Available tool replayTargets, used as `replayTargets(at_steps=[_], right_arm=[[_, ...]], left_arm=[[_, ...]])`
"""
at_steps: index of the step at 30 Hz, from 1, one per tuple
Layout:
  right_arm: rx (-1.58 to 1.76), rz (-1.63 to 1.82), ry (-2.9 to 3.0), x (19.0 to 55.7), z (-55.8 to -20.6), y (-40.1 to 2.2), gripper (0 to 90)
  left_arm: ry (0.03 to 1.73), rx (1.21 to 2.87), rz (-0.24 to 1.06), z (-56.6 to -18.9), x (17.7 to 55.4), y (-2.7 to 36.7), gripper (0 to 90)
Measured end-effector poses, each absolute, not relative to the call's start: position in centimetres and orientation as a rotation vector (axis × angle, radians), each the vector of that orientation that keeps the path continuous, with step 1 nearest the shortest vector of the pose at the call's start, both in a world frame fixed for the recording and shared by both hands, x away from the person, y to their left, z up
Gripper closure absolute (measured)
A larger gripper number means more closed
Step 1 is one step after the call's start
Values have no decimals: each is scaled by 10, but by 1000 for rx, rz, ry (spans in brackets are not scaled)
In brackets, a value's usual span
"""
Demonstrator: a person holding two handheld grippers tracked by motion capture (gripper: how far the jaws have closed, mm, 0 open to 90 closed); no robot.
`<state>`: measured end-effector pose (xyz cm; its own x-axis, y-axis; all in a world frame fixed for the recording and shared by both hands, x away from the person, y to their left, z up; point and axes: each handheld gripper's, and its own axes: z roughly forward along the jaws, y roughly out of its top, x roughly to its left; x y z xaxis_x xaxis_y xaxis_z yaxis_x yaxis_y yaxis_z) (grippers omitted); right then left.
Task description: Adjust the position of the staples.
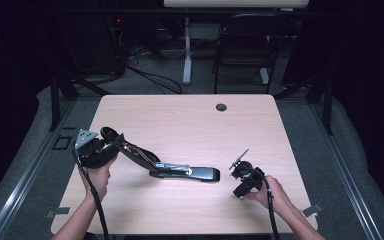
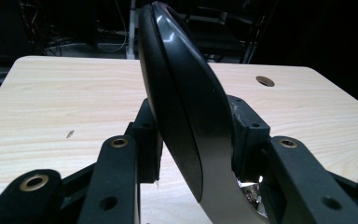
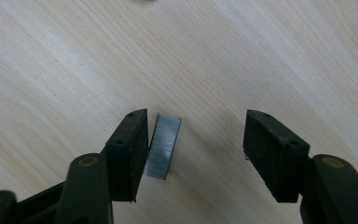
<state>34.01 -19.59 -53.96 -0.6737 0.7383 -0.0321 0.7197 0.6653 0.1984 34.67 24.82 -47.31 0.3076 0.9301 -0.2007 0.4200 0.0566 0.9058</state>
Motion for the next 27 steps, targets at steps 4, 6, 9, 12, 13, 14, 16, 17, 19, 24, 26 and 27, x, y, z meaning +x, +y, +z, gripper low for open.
replayTargets(at_steps=[4,6,9,12,13,14,16,17,19,24,26,27], right_arm=[[1252,288,2766,342,-540,-201,505],[1257,296,2780,344,-539,-204,545],[1300,363,2801,345,-538,-203,611],[1326,383,2791,345,-539,-203,657],[1361,435,2774,345,-542,-203,691],[1361,435,2774,345,-542,-203,691],[1357,386,2800,348,-541,-205,701],[1342,357,2812,349,-541,-206,700],[1362,376,2803,349,-542,-205,701],[1359,370,2808,349,-545,-201,745],[1350,357,2811,350,-545,-201,772],[1345,360,2811,349,-545,-201,775]], left_arm=[[1282,1544,621,-473,347,248,610],[1282,1544,621,-473,347,248,610],[1280,1542,622,-473,347,248,610],[1281,1545,622,-473,347,248,610],[1281,1544,624,-473,347,248,610],[1281,1544,624,-473,347,248,610],[1280,1544,625,-473,347,248,610],[1280,1544,625,-473,347,248,610],[1280,1544,625,-473,347,248,610],[1278,1541,623,-473,347,248,611],[1280,1544,620,-473,347,248,611],[1280,1544,620,-473,347,248,612]])
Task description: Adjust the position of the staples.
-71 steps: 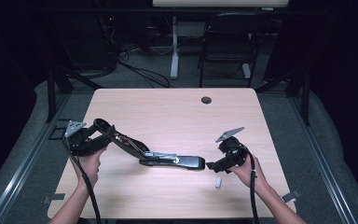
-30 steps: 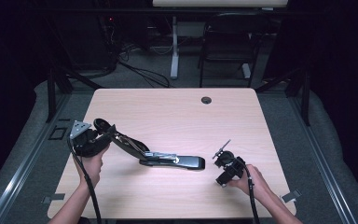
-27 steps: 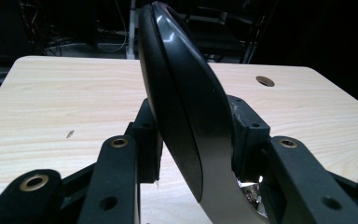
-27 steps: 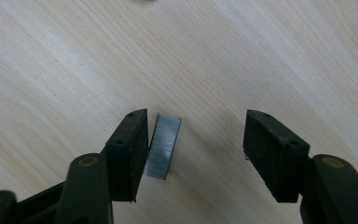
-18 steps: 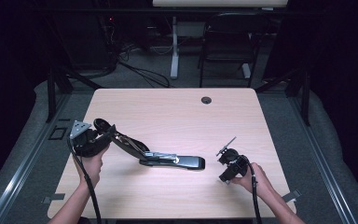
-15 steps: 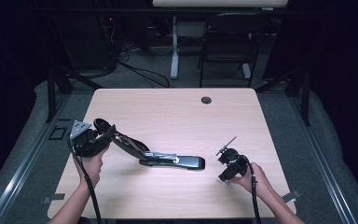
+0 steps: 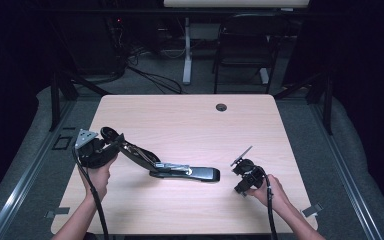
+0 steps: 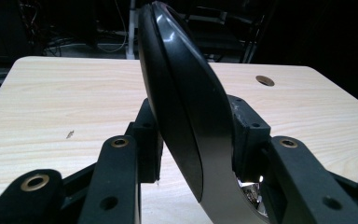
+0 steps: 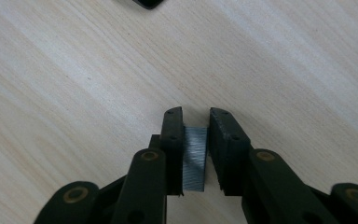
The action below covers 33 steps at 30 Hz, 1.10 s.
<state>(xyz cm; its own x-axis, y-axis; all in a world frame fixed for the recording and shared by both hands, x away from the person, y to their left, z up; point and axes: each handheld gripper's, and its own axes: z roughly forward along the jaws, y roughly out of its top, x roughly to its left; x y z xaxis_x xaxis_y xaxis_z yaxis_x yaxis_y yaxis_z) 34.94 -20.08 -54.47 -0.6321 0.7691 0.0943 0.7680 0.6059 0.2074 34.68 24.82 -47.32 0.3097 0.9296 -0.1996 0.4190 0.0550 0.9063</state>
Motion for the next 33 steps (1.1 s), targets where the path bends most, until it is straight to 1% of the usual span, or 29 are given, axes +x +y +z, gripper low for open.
replayTargets(at_steps=[7,11,33], right_arm=[[1363,418,2774,347,-546,-200,783],[1300,367,2818,349,-540,-200,784],[1203,480,2791,349,-530,-202,784]], left_arm=[[1279,1545,621,-473,347,248,612],[1276,1544,621,-473,347,248,612],[1276,1542,625,-474,347,248,611]])
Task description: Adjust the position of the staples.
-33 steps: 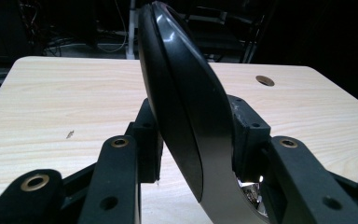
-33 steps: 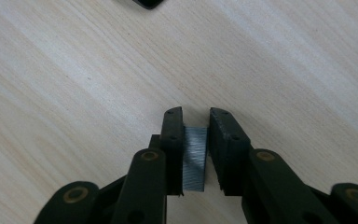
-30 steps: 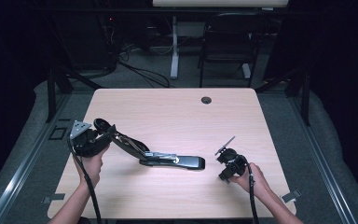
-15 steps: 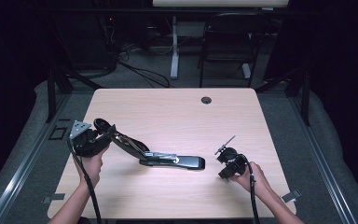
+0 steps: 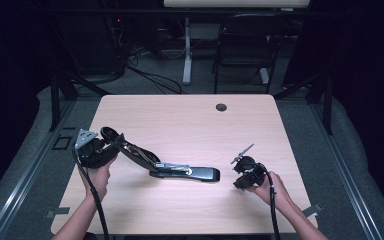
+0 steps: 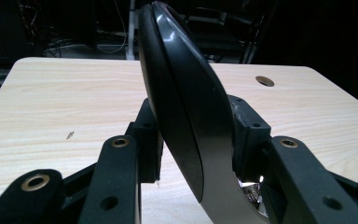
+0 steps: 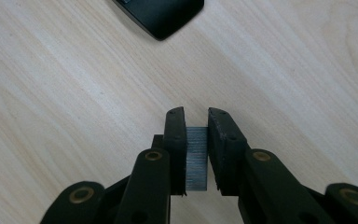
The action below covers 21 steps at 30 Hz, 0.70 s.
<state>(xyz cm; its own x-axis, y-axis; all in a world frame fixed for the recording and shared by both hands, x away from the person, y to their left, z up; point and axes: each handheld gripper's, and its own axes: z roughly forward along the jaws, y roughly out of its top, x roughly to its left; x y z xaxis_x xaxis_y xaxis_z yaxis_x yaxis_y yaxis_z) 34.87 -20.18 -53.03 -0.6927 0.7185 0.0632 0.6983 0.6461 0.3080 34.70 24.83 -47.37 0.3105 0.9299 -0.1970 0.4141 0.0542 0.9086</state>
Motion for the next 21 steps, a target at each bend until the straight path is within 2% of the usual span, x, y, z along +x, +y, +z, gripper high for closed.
replayTargets(at_steps=[21], right_arm=[[1122,544,2794,349,-526,-200,785]], left_arm=[[1272,1545,622,-474,346,249,611]])
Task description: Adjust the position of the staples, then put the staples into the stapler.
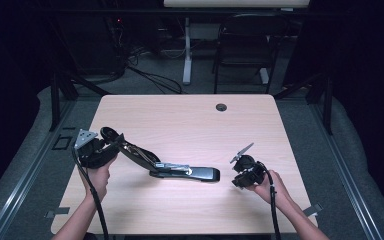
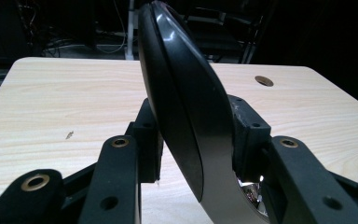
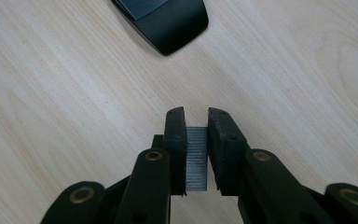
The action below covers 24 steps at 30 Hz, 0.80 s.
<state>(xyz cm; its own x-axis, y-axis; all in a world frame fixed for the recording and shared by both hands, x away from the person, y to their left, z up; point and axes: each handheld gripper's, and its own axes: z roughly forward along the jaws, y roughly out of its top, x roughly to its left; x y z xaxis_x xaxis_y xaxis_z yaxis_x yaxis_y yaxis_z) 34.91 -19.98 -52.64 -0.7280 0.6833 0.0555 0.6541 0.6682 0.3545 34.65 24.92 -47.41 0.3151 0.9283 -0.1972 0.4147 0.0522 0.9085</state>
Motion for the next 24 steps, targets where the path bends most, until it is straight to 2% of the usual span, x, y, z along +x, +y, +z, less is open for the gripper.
replayTargets(at_steps=[10,24], right_arm=[[1079,568,2771,350,-520,-200,785],[1023,579,2738,370,-510,-198,785]], left_arm=[[1268,1546,622,-474,347,249,610],[1266,1550,618,-474,346,250,610]])
